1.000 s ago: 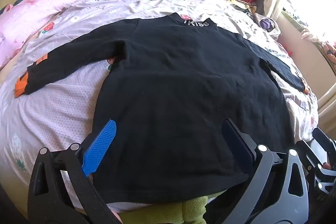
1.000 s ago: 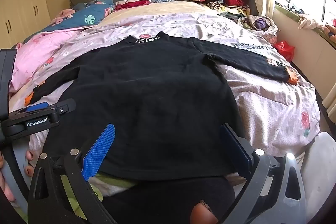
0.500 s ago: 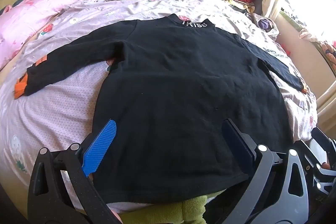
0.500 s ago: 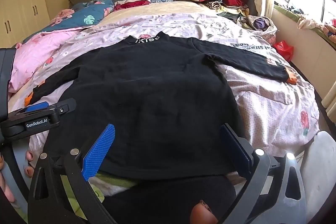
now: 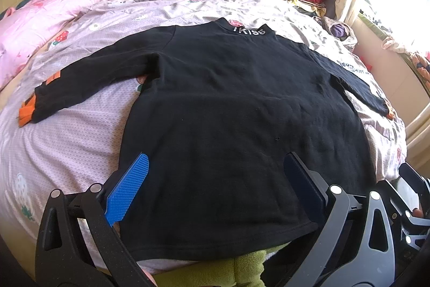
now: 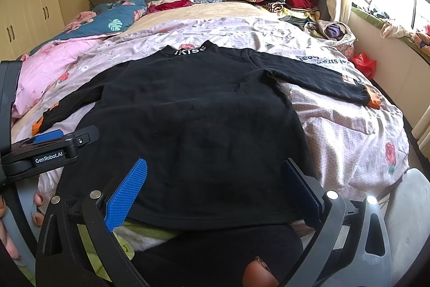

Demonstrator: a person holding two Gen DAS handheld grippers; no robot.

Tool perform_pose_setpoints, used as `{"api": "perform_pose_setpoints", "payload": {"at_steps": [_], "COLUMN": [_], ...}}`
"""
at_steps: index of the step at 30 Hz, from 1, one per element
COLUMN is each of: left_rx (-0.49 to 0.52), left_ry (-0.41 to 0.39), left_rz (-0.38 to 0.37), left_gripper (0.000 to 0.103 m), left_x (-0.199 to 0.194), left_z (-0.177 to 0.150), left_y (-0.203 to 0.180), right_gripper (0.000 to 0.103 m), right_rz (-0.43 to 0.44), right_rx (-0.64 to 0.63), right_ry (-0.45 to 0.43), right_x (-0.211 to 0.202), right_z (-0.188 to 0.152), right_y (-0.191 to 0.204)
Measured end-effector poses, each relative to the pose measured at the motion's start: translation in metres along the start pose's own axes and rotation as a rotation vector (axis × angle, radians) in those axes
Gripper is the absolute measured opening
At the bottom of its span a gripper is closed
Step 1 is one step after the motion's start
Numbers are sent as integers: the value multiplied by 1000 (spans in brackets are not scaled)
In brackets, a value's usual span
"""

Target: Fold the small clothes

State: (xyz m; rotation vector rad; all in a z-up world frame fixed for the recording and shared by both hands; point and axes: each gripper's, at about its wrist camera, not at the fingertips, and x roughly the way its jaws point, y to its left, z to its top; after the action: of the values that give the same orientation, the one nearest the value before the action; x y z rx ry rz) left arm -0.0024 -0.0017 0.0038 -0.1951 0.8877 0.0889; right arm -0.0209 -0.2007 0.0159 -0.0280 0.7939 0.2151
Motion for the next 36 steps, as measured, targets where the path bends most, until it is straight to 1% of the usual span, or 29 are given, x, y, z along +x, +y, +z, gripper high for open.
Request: {"api": "perform_pose_setpoints", "payload": {"at_steps": [36], "left_rx": [-5], "left_ry": [-1], "left_rz": [-7], "left_gripper": [95], "left_x": [-2], "left_z": [1], "left_y": [3], "right_gripper": [99], "right_rz": [2], "right_rx": [1], "right_ry": [2], "right_x": [1], "right_z": [0], "right_y": [2]}}
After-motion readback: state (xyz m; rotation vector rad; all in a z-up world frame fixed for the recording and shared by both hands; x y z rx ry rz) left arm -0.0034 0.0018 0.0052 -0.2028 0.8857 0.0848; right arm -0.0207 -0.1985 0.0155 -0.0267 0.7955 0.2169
